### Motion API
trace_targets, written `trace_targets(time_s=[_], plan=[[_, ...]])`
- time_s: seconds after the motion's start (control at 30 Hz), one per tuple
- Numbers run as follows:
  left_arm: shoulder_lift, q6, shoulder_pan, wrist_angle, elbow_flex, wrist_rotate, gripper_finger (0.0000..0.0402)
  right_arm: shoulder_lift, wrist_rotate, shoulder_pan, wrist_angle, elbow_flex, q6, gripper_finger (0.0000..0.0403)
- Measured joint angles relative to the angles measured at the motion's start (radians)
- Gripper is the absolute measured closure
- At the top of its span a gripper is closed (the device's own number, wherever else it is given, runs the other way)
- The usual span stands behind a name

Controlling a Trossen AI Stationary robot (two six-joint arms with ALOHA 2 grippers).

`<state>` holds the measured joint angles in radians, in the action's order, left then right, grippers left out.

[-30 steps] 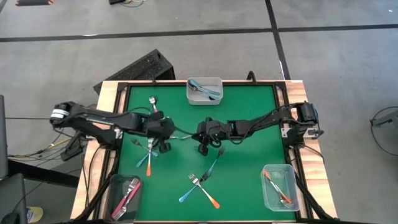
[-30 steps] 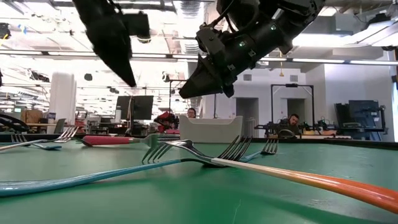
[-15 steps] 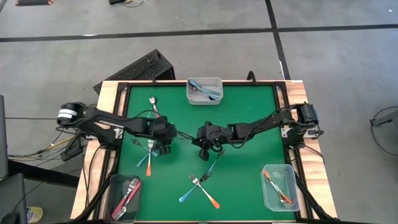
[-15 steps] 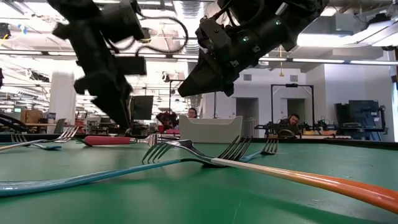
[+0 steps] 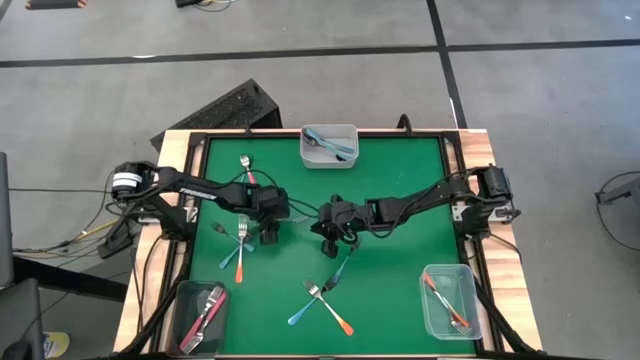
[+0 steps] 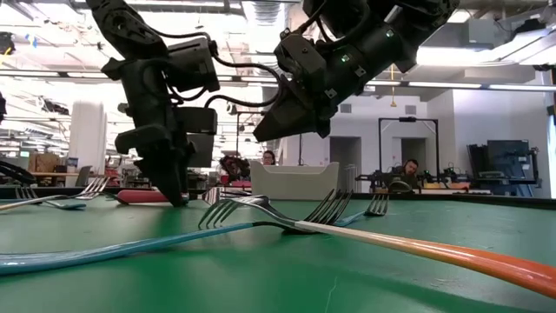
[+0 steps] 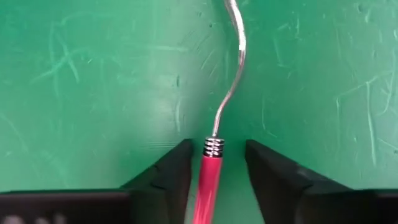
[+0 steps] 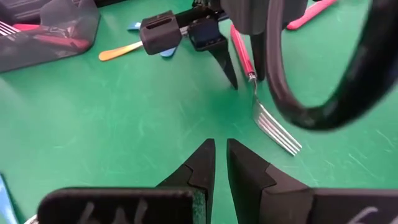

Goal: Sort silverware by color (type)
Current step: Put the right red fork into the black bin

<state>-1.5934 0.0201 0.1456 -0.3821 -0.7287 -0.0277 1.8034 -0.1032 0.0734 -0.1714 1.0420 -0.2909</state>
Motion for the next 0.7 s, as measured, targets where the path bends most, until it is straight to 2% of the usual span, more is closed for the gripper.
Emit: trace_targets(time_s=[0.17,0.23,0.37,0.5,0.6,0.7], plan=[[0.087,-0.086,0.0,-0.035,0.009,-0.008,0.0365,0.0,0.0,0.0,0.001,0.0,0.0,0.0335],[0.136,-0.161,0.001,-0.062,-0.012,-0.019,0.0385,0.0,0.0,0.0,0.001,0.0,0.0,0.0335],[0.235,-0.336,-0.025,-0.211,-0.064,-0.093,0.0374,0.0,-0.001,0.0,0.0,0.0,0.0,0.0335],[0.367,-0.513,-0.111,-0.308,-0.116,-0.119,0.0373,0.0,-0.001,-0.004,0.0,0.0,0.001,0.0335],[0.464,-0.678,-0.227,-0.359,-0.121,-0.13,0.0381,0.0,-0.001,-0.004,0.003,0.0,0.003,0.0335],[0.557,-0.882,-0.383,-0.404,-0.124,-0.202,0.0382,0.0,-0.002,-0.004,0.002,0.0,0.011,0.0335]])
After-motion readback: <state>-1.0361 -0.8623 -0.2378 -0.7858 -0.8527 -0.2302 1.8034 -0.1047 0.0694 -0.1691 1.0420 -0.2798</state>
